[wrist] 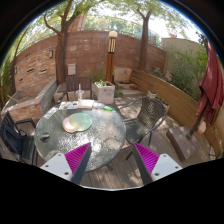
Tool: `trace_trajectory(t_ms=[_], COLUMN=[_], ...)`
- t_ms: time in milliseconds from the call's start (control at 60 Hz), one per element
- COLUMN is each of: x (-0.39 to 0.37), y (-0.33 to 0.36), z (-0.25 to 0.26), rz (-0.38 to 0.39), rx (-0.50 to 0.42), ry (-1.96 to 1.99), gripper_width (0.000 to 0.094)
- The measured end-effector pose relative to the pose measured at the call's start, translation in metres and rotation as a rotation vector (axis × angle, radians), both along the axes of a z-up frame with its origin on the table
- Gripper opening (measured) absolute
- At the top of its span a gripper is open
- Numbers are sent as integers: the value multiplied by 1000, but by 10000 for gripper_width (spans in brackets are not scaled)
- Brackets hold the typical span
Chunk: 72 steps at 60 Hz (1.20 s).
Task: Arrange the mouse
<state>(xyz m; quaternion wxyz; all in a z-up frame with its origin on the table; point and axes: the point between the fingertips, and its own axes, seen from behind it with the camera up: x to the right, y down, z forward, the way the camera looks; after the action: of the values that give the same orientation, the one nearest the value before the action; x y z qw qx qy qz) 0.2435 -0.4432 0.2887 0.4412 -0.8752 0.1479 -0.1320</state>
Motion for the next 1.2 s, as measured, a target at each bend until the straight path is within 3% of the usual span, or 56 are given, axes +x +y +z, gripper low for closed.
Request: trace_trajectory(t_ms=[233,400,517,767,967,1200], x=[-15,-69,-140,-308,-389,-408], y=[-5,-11,6,125,238,323], z=[-42,-112,-163,-237,-278,-306], rz=[10,87,186,363,385,359], rx=[-61,-139,-192,-120,-73,-100], ry=[-1,13,49,165,191,154], gripper_width=[846,843,845,849,846,858])
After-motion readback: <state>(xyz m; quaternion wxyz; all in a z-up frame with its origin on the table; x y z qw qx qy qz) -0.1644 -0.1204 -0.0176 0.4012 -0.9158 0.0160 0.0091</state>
